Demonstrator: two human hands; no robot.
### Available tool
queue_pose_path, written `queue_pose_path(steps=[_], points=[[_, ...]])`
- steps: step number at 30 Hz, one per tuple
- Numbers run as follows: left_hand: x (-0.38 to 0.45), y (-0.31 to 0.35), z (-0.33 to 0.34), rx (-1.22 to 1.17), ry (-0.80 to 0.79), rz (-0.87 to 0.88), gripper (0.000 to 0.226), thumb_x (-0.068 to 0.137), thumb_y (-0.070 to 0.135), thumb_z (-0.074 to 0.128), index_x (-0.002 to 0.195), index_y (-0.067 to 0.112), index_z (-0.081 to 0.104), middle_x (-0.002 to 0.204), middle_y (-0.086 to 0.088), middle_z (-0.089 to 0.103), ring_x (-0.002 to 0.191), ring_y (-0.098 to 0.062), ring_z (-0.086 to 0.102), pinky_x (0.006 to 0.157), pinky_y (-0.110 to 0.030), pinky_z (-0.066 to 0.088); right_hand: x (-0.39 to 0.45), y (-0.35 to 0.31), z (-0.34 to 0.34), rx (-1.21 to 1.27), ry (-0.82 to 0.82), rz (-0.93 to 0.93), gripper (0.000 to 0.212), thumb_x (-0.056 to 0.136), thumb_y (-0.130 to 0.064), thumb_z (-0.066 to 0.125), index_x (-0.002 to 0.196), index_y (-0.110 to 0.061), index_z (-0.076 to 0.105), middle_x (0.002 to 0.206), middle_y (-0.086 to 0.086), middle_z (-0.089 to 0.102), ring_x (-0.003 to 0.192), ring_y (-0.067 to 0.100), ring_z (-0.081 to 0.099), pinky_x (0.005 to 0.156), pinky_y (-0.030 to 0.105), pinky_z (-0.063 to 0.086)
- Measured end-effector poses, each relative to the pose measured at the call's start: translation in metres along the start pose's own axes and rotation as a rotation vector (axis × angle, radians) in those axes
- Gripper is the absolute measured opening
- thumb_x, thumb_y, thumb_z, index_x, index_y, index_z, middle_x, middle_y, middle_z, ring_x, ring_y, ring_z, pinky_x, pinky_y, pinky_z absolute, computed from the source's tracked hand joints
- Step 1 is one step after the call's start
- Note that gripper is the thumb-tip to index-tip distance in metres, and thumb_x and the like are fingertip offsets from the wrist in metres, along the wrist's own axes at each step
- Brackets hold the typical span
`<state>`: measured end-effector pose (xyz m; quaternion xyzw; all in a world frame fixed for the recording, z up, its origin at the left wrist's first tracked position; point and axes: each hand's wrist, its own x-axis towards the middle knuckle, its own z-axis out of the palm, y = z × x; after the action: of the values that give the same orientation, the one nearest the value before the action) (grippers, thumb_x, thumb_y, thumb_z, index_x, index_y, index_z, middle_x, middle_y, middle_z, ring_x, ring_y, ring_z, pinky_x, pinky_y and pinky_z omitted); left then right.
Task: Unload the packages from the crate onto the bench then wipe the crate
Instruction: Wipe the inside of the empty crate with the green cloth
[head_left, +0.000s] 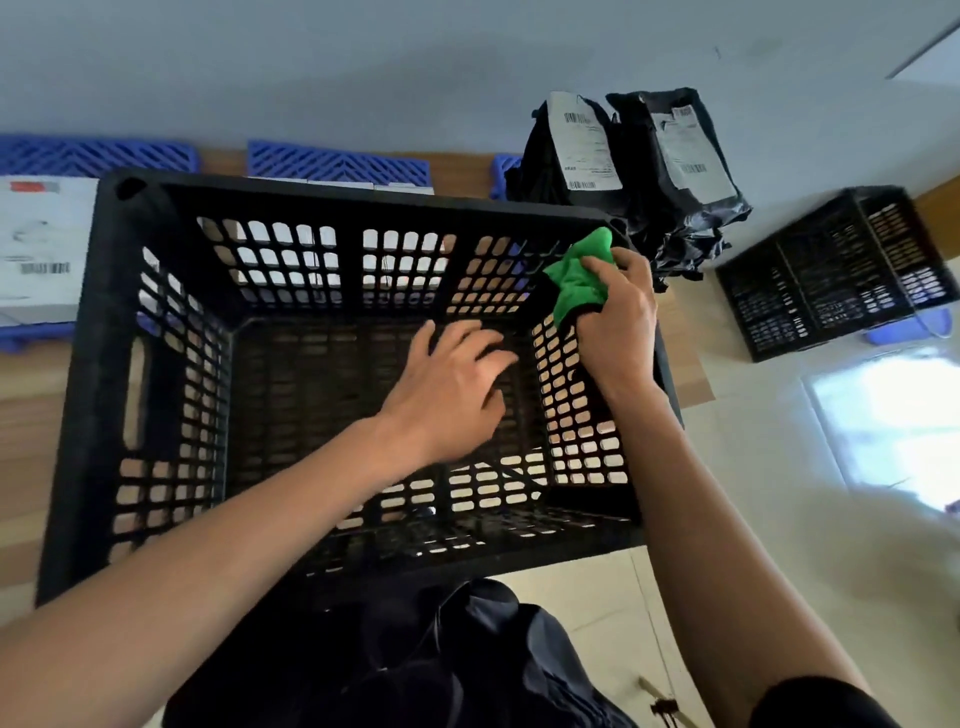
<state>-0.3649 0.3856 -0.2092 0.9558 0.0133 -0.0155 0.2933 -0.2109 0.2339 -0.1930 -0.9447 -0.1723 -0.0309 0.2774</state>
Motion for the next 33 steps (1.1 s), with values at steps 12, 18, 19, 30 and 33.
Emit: queue_pose_path(steps=[12, 18, 19, 30, 33], points=[[0.07, 0.036, 0.018, -0.795, 0.222, -0.276, 0.045, 0.102, 0.023, 0.059, 0.146, 0.021, 0.054, 0.138, 0.007, 0.059, 0.113, 0.001, 0.057, 0.101, -0.014, 0.042, -0.01, 0.008, -0.016, 0.197, -0.055, 0.05, 0.058, 0.08, 0.006, 0.058, 0.134, -0.013, 0.066, 0.142, 0.0, 0.055, 0.12, 0.004, 0.047, 0.091, -0.006, 0.027], [0.091, 0.044, 0.03, -0.973, 0.24, -0.302, 0.051, 0.1, 0.027, 0.063, 0.149, 0.025, 0.049, 0.135, 0.012, 0.058, 0.103, 0.013, 0.062, 0.089, -0.008, 0.049, -0.015, 0.011, -0.027, 0.39, -0.113, 0.11, 0.065, 0.079, 0.011, 0.055, 0.136, -0.02, 0.063, 0.129, -0.007, 0.066, 0.118, 0.008, 0.062, 0.099, 0.032, 0.054], [0.092, 0.044, 0.03, -1.026, 0.221, -0.309, 0.055, 0.1, 0.026, 0.064, 0.151, 0.025, 0.046, 0.139, 0.011, 0.056, 0.106, 0.011, 0.063, 0.093, -0.012, 0.05, -0.016, 0.012, -0.028, 0.441, -0.131, 0.131, 0.067, 0.078, 0.013, 0.054, 0.136, -0.02, 0.062, 0.125, -0.01, 0.067, 0.115, 0.007, 0.064, 0.096, 0.032, 0.056], [0.102, 0.009, 0.037, -1.095, 0.248, -0.474, 0.045, 0.089, 0.004, 0.073, 0.132, 0.016, 0.066, 0.119, 0.003, 0.071, 0.113, -0.008, 0.065, 0.102, -0.03, 0.053, -0.013, 0.009, -0.028, 0.847, -0.454, 0.254, 0.078, 0.077, 0.012, 0.052, 0.151, -0.016, 0.045, 0.148, 0.005, 0.055, 0.138, 0.019, 0.052, 0.115, 0.05, 0.041], [0.106, 0.006, 0.044, -1.145, 0.257, -0.496, 0.042, 0.089, 0.005, 0.074, 0.13, 0.015, 0.068, 0.118, 0.004, 0.072, 0.111, -0.007, 0.067, 0.102, -0.032, 0.053, -0.012, 0.01, -0.032, 0.509, -0.234, 0.225, 0.054, 0.09, -0.001, 0.06, 0.142, -0.017, 0.058, 0.134, -0.003, 0.066, 0.12, 0.008, 0.064, 0.105, 0.041, 0.052]])
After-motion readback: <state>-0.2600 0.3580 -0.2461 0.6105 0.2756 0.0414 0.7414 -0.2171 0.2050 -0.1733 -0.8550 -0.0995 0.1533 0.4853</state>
